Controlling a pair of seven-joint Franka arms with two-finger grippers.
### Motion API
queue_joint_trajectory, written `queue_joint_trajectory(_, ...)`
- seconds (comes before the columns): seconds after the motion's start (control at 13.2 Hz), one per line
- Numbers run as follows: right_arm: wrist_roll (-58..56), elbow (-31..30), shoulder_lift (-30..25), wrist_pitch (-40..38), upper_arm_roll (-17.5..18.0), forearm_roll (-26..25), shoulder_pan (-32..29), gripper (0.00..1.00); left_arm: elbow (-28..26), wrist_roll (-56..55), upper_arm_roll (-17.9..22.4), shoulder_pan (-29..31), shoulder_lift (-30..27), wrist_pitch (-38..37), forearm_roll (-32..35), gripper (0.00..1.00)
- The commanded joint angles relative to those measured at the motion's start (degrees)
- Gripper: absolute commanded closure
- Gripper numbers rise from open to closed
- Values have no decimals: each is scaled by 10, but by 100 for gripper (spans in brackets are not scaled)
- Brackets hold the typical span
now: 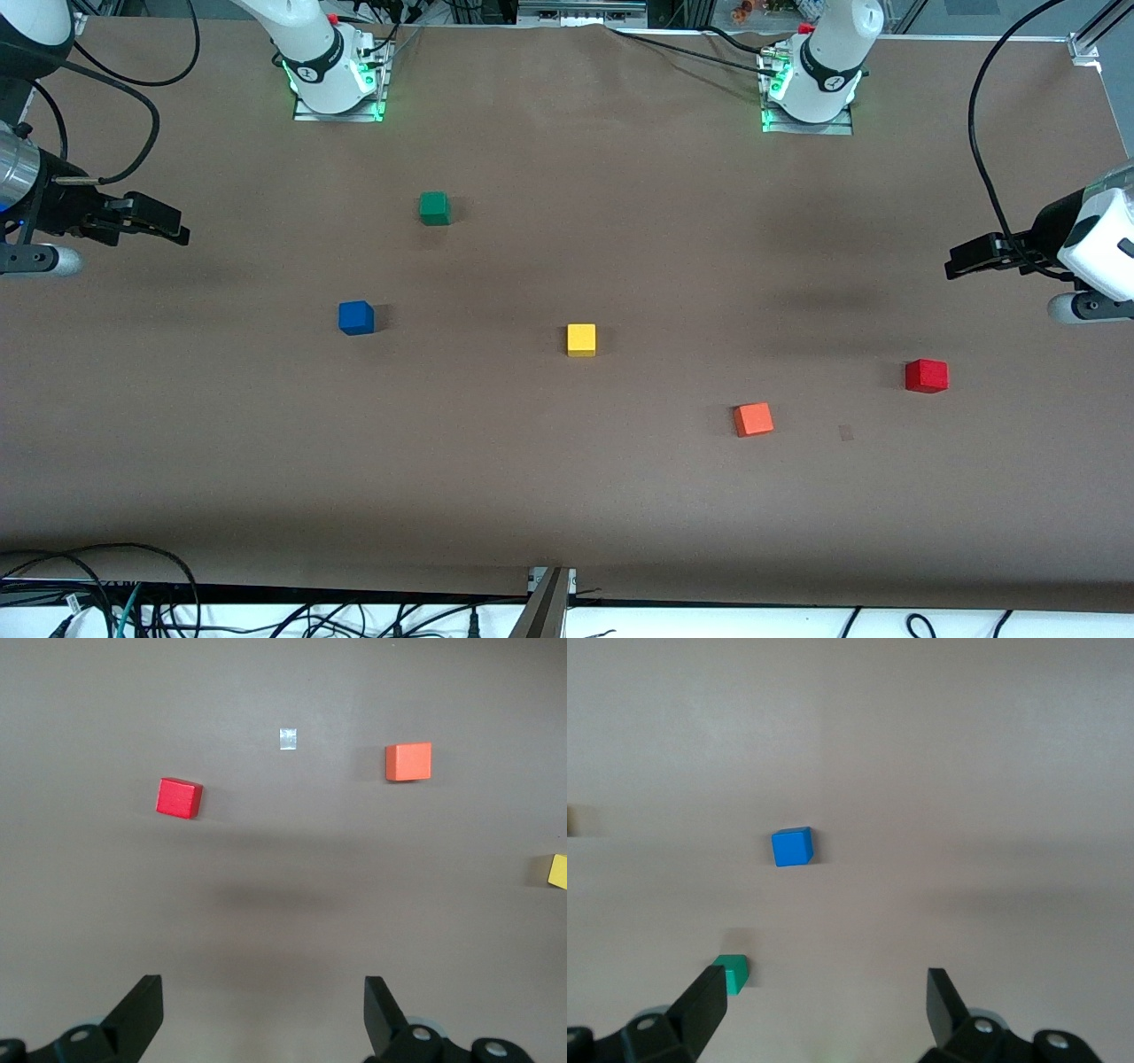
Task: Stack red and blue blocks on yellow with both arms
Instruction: 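Reach the left gripper down to the red cube and grasp it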
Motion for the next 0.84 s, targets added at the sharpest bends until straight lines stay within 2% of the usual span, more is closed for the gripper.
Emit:
queue_joint_trajectory(0.0,4,11,0,-21,1,-5,-1,0,22,3,4,-1,10,-14,-12,0)
queue_joint_trajectory(0.3,5,11,0,-29,1,-4,-3,0,22,6,4,0,18,-11,-9,0)
queue_joint_trajectory(0.53,5,10,-1,-30,1,-5,-3,0,22,10,4,6,54,-3,-8,0)
queue_joint_trajectory(0.76,5,3,-1,-30,2,-5,-2,0,20,50,4,25,97,61,13,0)
